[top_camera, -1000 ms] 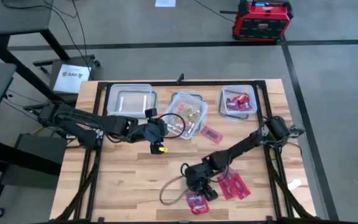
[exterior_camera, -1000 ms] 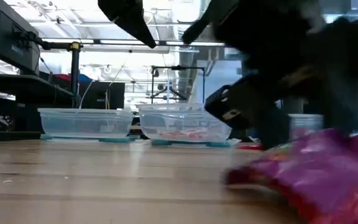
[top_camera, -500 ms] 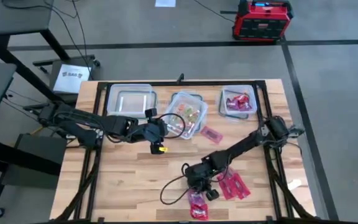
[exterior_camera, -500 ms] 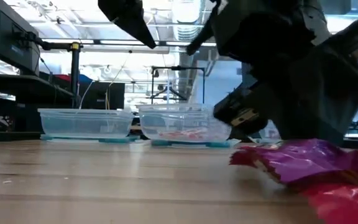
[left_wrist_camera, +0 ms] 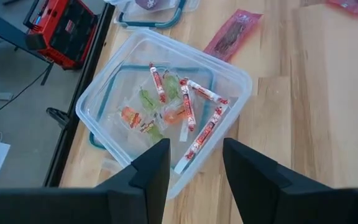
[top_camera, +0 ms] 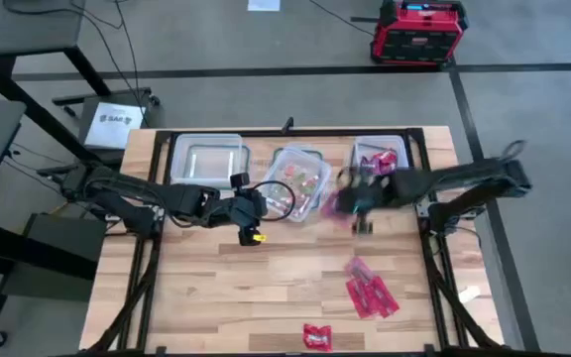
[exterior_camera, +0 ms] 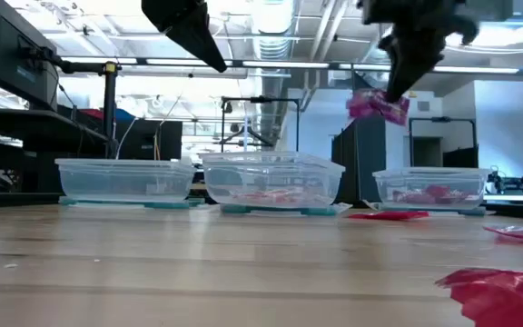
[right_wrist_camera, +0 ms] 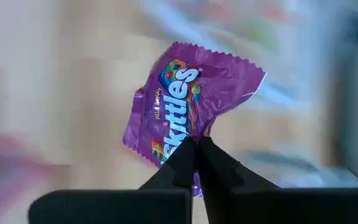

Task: Sort candy
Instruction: Put the violet candy into the right transparent bin, then put the middle left red candy into the right transparent bin

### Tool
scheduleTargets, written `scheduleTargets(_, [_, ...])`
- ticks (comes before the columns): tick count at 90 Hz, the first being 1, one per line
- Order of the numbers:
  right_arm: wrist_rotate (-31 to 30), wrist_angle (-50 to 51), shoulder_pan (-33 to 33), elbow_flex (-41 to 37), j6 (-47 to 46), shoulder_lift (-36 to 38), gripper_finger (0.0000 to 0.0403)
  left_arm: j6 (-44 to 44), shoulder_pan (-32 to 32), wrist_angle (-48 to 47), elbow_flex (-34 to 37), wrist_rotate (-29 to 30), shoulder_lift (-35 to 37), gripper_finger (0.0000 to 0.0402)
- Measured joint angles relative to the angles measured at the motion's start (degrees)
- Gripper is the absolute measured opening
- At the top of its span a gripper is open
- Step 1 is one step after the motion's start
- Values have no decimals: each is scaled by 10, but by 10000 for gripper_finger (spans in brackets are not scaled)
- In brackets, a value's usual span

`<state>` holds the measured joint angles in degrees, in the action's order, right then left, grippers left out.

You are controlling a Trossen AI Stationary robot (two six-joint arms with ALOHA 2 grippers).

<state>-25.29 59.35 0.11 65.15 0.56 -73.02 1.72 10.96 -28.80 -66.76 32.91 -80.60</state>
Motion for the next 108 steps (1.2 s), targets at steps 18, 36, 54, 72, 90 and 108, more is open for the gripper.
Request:
scheduleTargets(18, [-21,-58,-186,-77,26,99,0,-1,0,12,0,0,0,134])
scheduleTargets(36, [-5,-113,-334,-114,30,98,11,0,0,24,0,0,0,133])
scheduleTargets(54, [87,-122,-389,-117,59,75,77,-3,0,24,0,0,0,134])
scheduleTargets(72, [156,-77,-376,-117,-3,112,152,-38,0,43,0,0,0,134])
scheduleTargets(90, [302,-109,-243,-161,-90,203,181,-55,-6,123,0,-125,-1,133])
scheduleTargets(108, [222,-257,-75,-258,-182,282,179,-52,-3,232,0,-347,-53,134])
